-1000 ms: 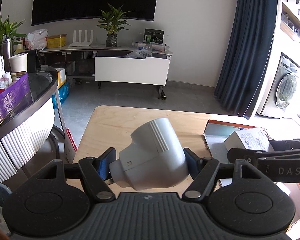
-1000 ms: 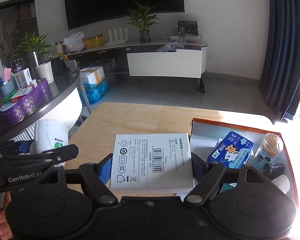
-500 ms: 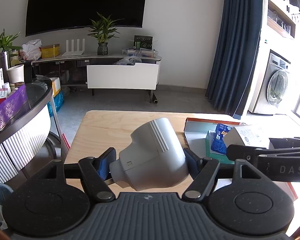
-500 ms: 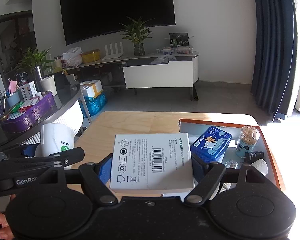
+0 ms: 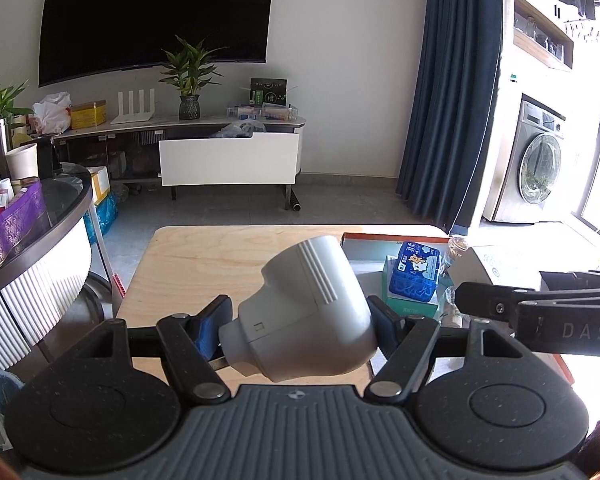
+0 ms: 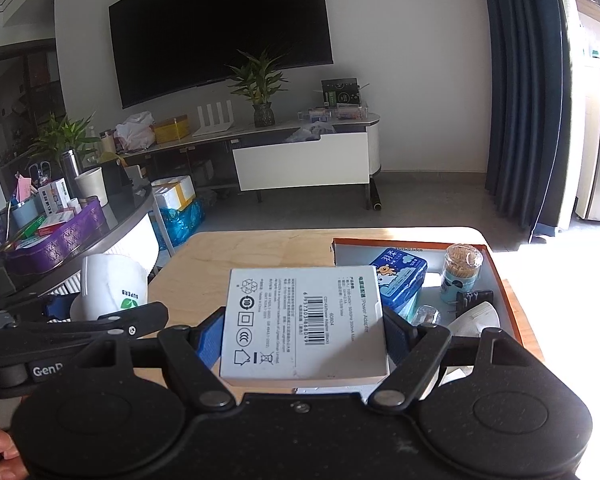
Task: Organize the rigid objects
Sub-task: 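Carry the white heater and white box with both tools over the tray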
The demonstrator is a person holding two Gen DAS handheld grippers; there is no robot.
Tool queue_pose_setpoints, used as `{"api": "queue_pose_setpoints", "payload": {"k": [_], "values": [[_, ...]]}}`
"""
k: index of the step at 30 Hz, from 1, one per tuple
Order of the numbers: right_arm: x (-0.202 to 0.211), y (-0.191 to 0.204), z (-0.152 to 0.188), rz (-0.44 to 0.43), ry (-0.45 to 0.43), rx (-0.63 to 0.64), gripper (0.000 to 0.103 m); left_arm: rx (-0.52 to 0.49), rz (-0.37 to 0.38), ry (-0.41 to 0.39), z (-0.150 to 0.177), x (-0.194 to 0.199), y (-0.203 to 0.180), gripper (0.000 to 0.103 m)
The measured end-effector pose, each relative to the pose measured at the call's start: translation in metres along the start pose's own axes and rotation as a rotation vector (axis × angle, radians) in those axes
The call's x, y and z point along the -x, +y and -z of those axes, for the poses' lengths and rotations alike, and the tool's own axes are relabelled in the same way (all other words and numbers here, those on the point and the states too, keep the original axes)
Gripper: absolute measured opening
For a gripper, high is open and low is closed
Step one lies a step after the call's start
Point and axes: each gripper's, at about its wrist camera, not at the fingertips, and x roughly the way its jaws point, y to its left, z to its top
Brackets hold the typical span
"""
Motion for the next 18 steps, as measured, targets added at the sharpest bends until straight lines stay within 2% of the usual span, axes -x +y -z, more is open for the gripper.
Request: {"api": "queue_pose_setpoints", "payload": {"k": [18], "values": [[0.028,-0.016,0.004,0.028,-0.046,-0.029,0.092,-0.029,0.054,-0.004,0.005,0.004,-0.019,0.074]]}}
